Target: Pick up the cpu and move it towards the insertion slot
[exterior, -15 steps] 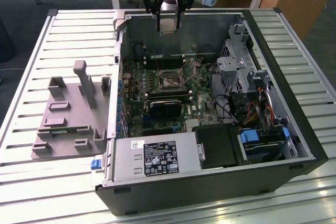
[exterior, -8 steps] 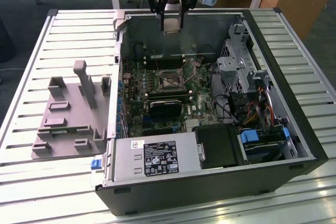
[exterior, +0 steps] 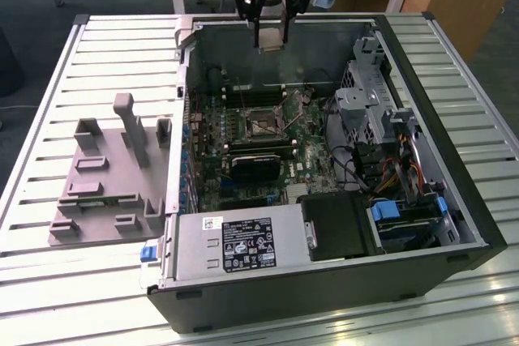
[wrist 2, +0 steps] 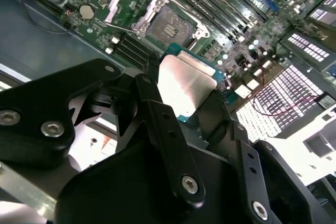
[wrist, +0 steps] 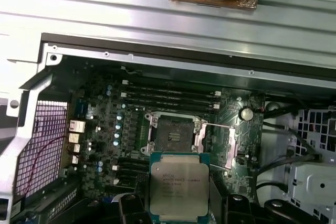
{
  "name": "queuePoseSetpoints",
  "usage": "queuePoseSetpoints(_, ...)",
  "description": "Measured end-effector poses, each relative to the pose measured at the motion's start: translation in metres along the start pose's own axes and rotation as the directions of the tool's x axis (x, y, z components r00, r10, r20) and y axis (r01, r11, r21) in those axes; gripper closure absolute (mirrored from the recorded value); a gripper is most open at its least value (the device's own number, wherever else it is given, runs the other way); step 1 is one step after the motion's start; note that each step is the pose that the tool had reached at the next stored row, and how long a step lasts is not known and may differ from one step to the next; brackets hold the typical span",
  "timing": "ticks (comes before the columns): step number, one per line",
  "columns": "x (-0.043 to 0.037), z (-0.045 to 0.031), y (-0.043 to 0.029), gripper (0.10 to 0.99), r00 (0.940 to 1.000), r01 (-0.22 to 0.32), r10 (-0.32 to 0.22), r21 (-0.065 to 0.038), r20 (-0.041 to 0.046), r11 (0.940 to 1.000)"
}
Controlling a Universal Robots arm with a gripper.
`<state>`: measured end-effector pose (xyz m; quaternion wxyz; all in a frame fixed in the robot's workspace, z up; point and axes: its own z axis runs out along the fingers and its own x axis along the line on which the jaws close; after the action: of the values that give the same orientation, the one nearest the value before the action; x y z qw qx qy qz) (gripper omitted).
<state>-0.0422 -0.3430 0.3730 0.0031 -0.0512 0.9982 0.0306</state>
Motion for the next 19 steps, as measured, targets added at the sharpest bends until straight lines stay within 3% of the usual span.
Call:
queuePoseSetpoints(6, -0.0047, 0.0051, 0.0065, 0.549, 1.0, 0.007, -0.007, 0.0, -0.0005, 1.0)
queuePoseSetpoints(19, -0.0078, 0.0195, 0.0287, 0.549, 0.9999, 0.016, -0.016, 0.0, -0.001, 0.9999)
